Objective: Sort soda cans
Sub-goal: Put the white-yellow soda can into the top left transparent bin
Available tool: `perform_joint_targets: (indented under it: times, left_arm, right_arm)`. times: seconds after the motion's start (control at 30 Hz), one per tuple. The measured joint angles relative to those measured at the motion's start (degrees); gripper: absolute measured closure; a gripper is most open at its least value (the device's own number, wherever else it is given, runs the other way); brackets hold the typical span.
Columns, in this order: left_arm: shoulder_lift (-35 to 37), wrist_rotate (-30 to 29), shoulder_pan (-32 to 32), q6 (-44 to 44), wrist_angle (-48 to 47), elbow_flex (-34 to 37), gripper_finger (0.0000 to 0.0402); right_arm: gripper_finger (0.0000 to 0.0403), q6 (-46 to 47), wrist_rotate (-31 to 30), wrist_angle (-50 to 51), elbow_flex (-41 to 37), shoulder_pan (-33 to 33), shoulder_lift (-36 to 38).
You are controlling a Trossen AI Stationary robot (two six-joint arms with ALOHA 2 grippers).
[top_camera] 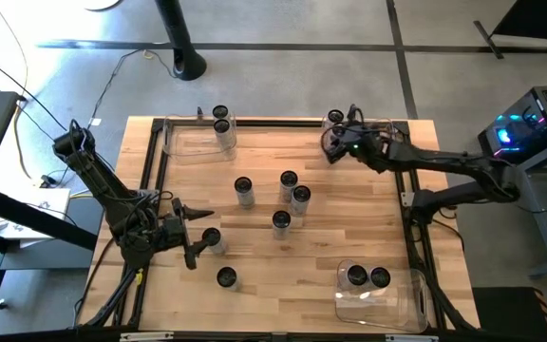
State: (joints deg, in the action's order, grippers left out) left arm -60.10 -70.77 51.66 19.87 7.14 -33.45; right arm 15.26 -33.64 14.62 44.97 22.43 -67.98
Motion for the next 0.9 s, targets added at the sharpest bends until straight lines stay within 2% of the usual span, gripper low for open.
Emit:
perform_joint_targets:
  times: [0.13,0.23,0.33,0.43,0.57,0.7,0.8,0.9]
  left_arm:
    - [0.0,0.64,0.0,-0.11,0.02,0.0,0.0096]
    - [0.0,0.64,0.0,-1.07,0.42,0.0,0.0096]
    - [-0.03,0.8,0.0,-4.04,3.93,0.02,0.0096]
    - [-0.84,3.18,0.0,-10.86,10.51,0.02,0.0096]
    - [-3.78,6.01,0.02,-20.55,18.91,-1.21,0.0099]
    - [-8.74,6.32,-0.31,-25.95,19.52,-6.25,0.0103]
    - [-12.89,9.03,-1.15,-29.05,19.26,-10.96,0.0103]
    - [-16.4,11.81,-2.11,-31.74,18.11,-15.3,0.0103]
  right_arm:
    - [0.0168,0.1,-1.73,5.26,3.59,-3.65,6.17]
    - [0.0168,0.66,-3.03,9.17,6.28,-8.78,10.31]
    - [0.0168,1.79,-3.18,10.41,8.32,-16.06,13.58]
    - [0.0168,3.47,-3.05,10.57,8.19,-25.12,15.12]
    - [0.0168,8.0,-3.07,10.9,6.38,-37.62,14.08]
    - [0.0168,11.71,-3.63,10.58,5.07,-48.7,9.62]
    - [0.0168,13.26,-4.76,10.36,4.9,-54.65,4.92]
    - [0.0168,15.75,-7.73,9.35,5.01,-57.55,0.83]
